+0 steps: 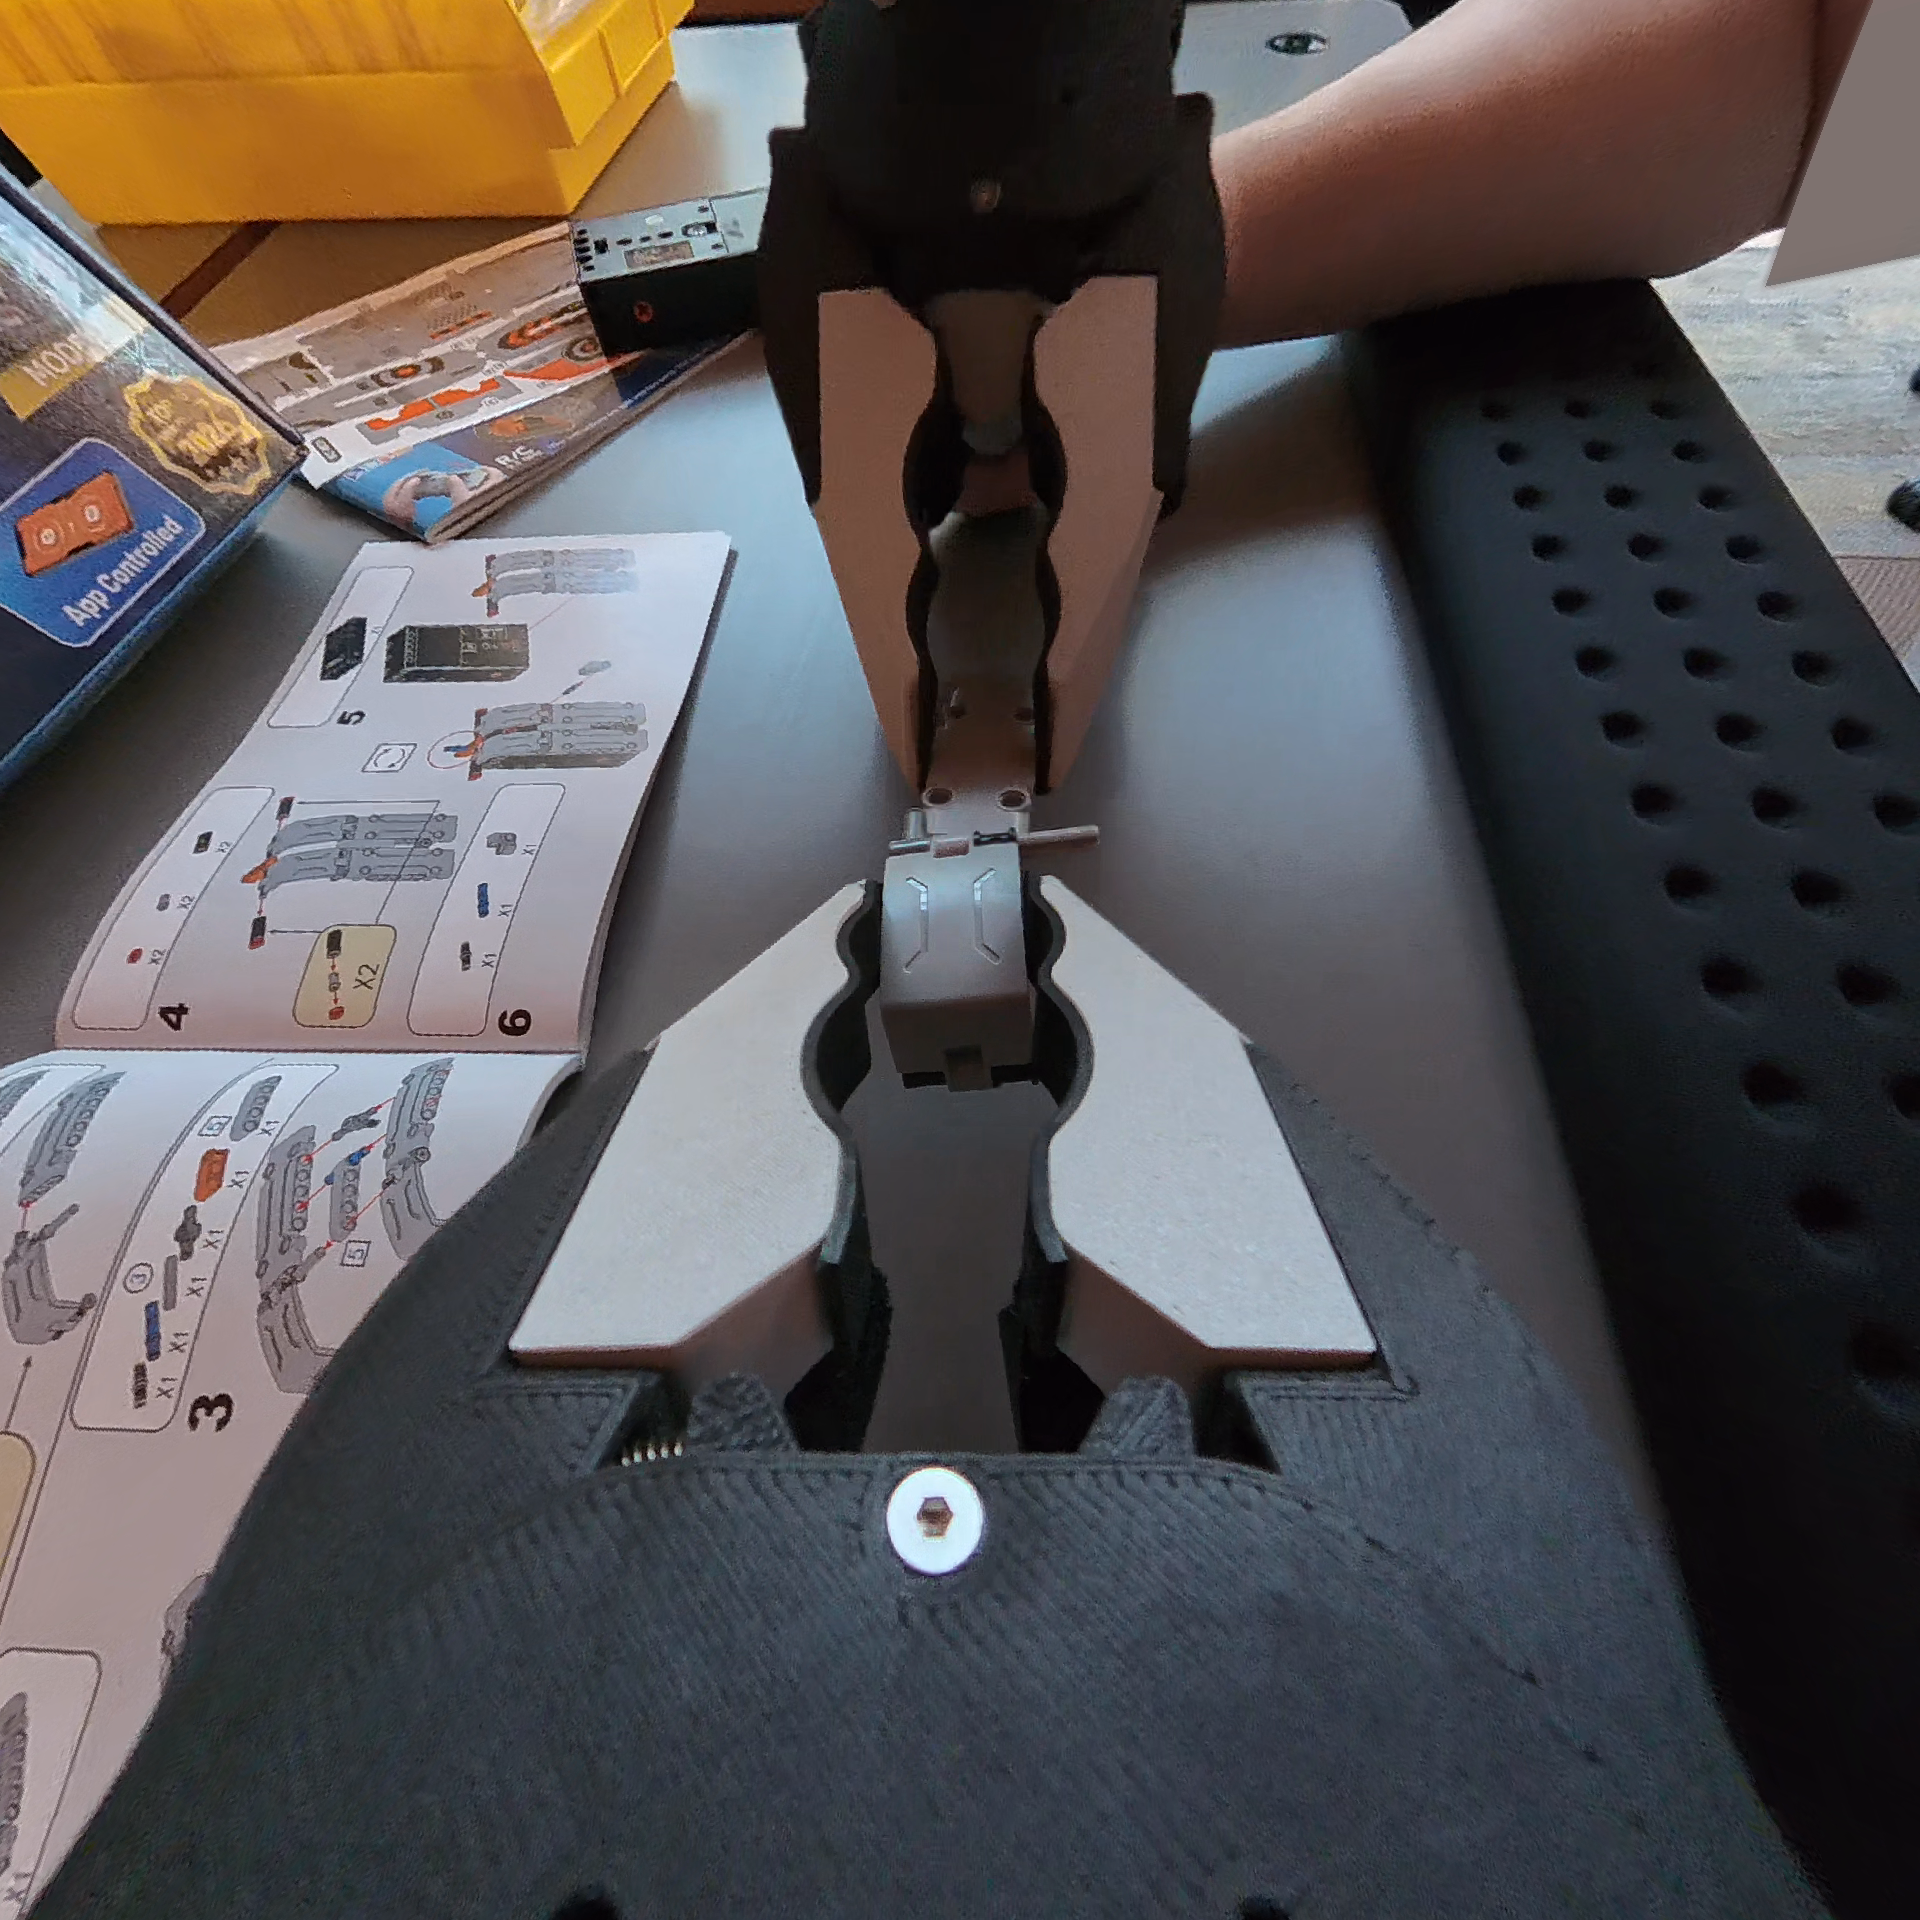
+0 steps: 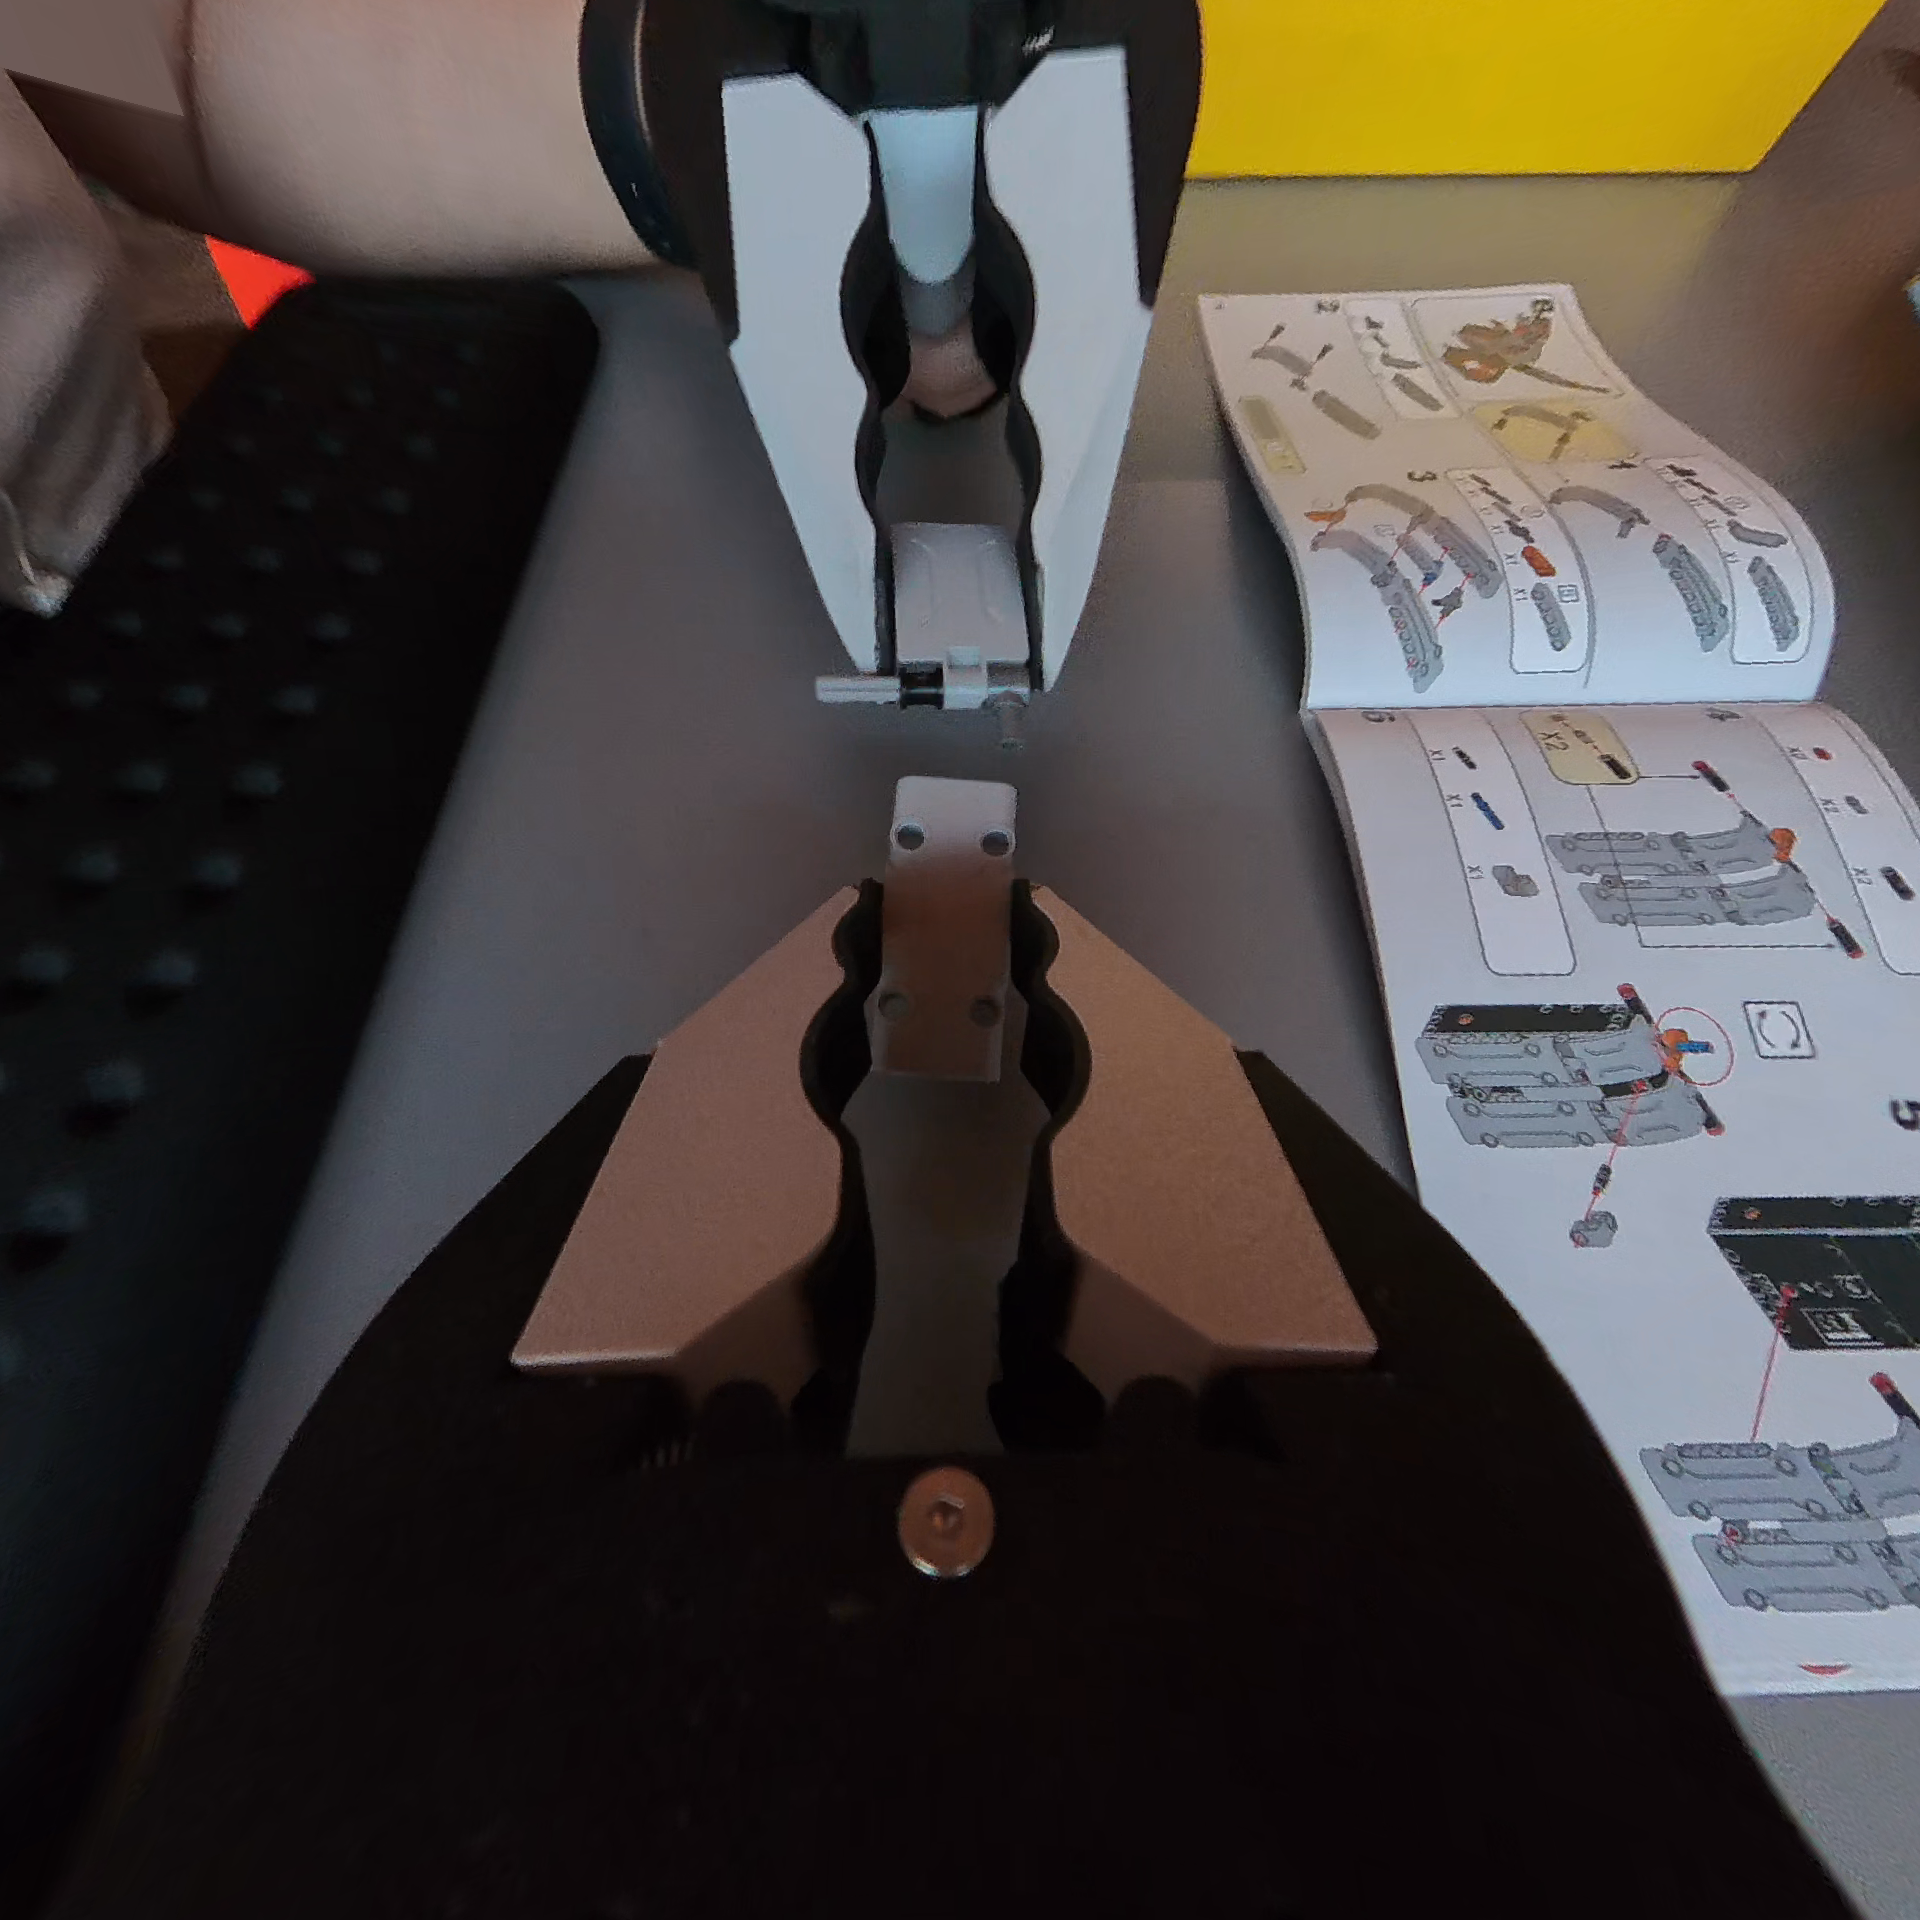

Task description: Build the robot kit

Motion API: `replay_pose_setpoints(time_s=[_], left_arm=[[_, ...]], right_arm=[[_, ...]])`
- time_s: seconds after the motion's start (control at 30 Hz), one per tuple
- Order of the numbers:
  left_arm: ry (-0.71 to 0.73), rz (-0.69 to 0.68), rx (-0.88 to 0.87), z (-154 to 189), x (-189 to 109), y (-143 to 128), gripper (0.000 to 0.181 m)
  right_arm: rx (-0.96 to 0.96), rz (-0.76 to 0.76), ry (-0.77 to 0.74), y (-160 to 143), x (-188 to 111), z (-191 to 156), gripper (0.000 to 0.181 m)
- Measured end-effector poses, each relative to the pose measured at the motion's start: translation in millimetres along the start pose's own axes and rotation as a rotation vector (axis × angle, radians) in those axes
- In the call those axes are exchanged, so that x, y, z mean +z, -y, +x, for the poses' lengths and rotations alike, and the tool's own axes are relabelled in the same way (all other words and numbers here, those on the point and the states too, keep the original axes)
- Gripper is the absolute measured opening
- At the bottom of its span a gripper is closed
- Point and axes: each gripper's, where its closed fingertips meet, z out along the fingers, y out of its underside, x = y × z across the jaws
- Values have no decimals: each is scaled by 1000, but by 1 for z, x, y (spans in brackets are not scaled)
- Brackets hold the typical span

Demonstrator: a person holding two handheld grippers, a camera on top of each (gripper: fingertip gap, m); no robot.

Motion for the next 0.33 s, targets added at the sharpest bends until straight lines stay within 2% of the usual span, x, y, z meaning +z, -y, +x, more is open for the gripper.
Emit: replay_pose_setpoints(time_s=[0.1, 0.33], left_arm=[[-13, 8, -17, 1, 0, 2, 26], [-15, 16, -32, 2, 1, 3, 26]], right_arm=[[38, 46, 18, 5, -5, 1, 23], [14, 24, 59, 2, -3, -6, 23]])
